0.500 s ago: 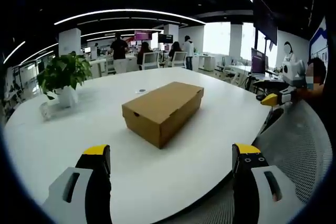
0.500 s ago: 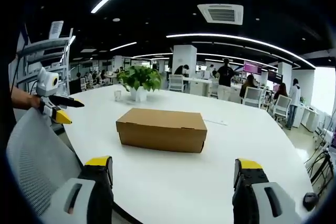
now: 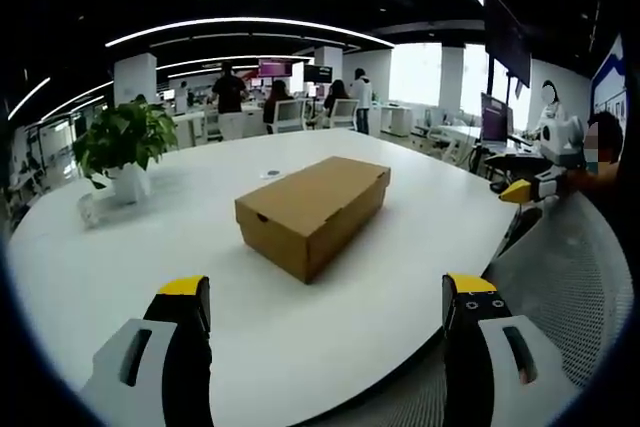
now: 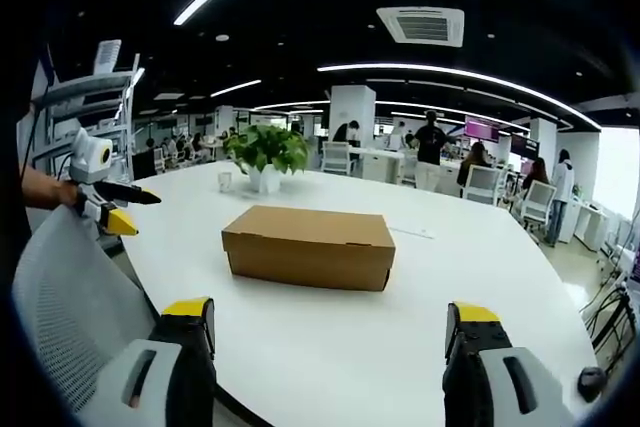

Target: Operate the shoe box by opening the lid, removing the specified soft item, and placing it in the target area until the item is outside and the box remains undamaged.

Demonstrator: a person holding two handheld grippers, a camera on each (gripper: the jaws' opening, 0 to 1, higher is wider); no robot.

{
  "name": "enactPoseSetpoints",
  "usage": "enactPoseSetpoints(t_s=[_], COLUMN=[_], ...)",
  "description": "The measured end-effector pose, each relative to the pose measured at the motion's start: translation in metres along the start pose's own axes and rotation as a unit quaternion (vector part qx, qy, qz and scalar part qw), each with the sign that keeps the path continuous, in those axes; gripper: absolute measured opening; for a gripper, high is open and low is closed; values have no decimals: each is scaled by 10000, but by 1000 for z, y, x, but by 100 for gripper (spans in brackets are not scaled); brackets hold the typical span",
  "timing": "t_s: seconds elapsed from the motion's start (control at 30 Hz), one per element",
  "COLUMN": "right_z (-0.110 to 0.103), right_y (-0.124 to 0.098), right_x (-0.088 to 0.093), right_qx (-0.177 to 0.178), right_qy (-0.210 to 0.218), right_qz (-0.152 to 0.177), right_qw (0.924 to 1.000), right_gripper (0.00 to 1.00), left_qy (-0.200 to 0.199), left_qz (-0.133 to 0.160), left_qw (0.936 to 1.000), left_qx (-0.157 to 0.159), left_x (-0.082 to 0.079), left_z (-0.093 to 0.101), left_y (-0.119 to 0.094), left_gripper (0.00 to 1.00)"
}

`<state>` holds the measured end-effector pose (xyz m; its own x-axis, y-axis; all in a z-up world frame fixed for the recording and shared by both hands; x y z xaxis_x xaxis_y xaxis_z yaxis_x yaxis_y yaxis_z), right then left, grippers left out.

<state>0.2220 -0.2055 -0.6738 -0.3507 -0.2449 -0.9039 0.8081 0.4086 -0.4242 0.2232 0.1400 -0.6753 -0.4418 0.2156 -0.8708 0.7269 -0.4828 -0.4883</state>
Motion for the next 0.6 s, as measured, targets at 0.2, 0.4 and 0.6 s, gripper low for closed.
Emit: enactPoseSetpoints(t_s=[0.2, 0.4, 0.6], right_z=[1, 2, 2], right_y=[0, 0, 0], right_x=[0, 1, 1], right_qx=[-4, 16, 26], right_qy=[45, 121, 137], right_qz=[-2, -12, -34], right_qw=[10000, 9999, 9999], right_gripper=[96, 96, 96], left_qy=[46, -25, -52], left_qz=[-32, -18, -9], left_qw=[10000, 10000, 10000], left_qx=[-35, -78, -51], left_x=[0, -1, -2], left_z=[-1, -4, -4], left_y=[0, 1, 2], left_gripper=[100, 100, 100])
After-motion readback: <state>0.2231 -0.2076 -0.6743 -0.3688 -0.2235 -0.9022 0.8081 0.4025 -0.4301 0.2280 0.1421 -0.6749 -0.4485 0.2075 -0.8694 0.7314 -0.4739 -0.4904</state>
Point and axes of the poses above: the point that each gripper's makers call its tool centre point, and the gripper's own axes: y roughly forward along the fingers, z roughly to its right, x roughly out of its underside, the point moved 5 cm from there along -y, roughly backward along the fingers, and after that the axes turned 5 degrees about -z, right-handed, at the moved point
